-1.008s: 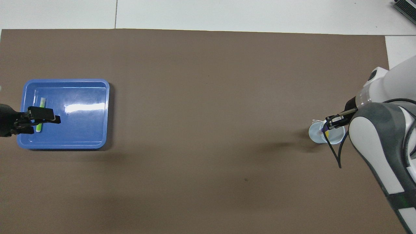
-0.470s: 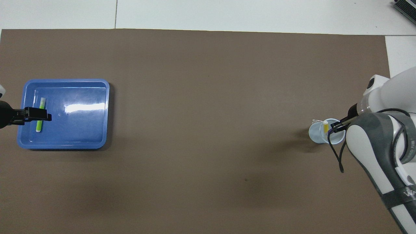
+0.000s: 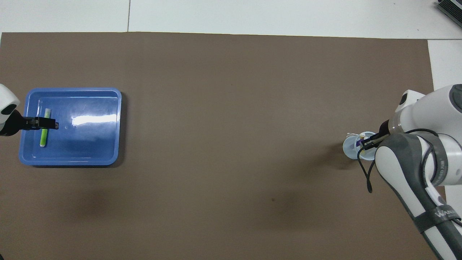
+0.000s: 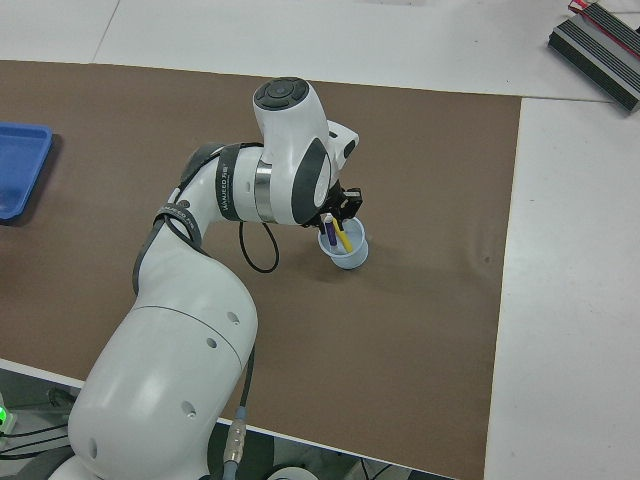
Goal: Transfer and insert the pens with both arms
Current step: 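Insert the purple pen into the white cup with the right gripper, then withdraw the right gripper from the cup while the left gripper grasps the green pen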
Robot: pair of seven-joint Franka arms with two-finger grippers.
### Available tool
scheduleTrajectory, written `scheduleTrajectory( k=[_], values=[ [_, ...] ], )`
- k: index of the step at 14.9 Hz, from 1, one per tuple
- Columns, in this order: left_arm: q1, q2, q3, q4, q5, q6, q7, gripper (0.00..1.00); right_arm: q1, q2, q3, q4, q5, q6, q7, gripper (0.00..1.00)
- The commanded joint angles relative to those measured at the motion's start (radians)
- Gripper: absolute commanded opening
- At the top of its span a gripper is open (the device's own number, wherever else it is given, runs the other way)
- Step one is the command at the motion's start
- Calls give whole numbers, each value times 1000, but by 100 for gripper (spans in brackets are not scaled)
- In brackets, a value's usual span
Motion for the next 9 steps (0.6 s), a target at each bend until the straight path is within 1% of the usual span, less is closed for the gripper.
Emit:
scheduleTrajectory(
  k=[1, 3, 4, 5, 7, 9],
  values=[
    [18, 60, -7, 8, 20, 73, 72, 100, -8, -32, 13, -14, 7, 4, -11, 53],
    [35, 95, -7, 25, 20, 98, 137, 100, 0, -39, 21, 22, 48, -46, -6, 53],
    [37, 114, -7, 40, 26, 101, 174, 100, 4, -46, 31, 42, 99, -78, 3, 53],
    [38, 132, -5, 57, 60, 103, 188, 100, 8, -50, 35, 50, 146, -104, 29, 53],
    [35, 144, -5, 73, 134, 101, 188, 100, 29, -61, 35, 49, 231, -120, 77, 53],
    [35, 147, -5, 74, 137, 106, 188, 99, 64, -67, 35, 49, 307, -131, 148, 53]
  ],
)
